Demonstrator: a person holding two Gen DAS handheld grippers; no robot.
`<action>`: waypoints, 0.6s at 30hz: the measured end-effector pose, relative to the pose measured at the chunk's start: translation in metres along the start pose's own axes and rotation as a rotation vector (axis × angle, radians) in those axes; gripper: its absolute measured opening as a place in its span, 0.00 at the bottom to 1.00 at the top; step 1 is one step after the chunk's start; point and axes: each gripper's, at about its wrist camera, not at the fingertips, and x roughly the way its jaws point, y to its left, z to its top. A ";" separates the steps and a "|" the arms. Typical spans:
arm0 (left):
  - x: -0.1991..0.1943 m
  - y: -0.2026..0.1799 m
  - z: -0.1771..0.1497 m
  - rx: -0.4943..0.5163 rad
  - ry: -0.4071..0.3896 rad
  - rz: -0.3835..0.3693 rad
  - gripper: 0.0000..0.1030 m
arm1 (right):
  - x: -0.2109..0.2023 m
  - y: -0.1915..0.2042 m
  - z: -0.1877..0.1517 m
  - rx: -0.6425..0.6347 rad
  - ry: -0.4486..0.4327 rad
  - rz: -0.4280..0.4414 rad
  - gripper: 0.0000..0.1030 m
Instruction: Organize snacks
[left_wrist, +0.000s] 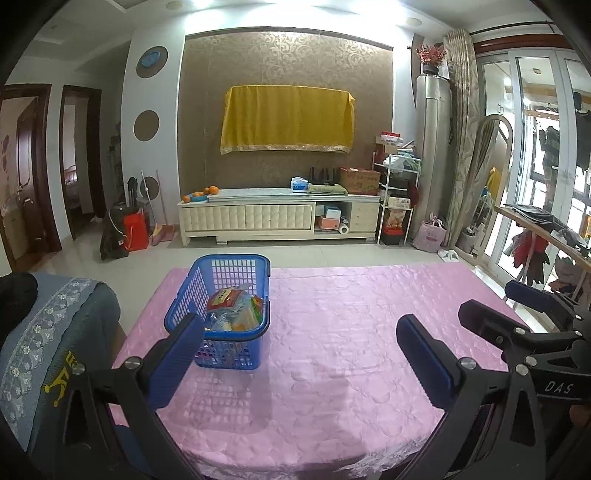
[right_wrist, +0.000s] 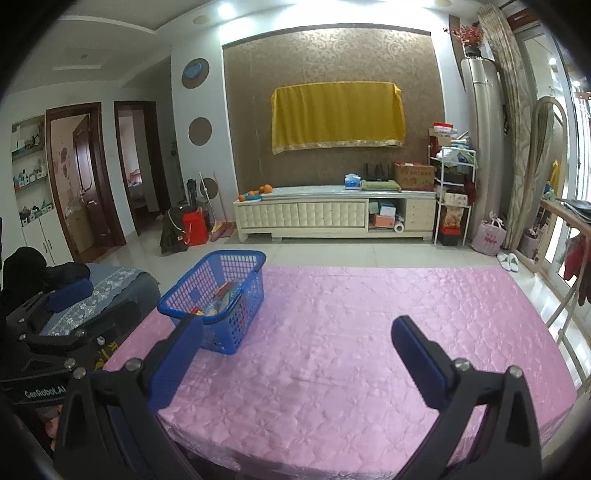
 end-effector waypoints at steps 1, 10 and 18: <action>0.000 -0.001 0.000 0.002 0.000 0.001 1.00 | -0.001 0.000 0.000 0.000 0.000 0.001 1.00; 0.000 0.000 -0.004 -0.019 0.011 0.008 1.00 | -0.003 0.003 -0.004 -0.009 0.005 0.012 1.00; -0.003 -0.001 -0.002 -0.021 0.008 0.003 1.00 | -0.005 0.004 -0.005 -0.003 0.010 0.012 1.00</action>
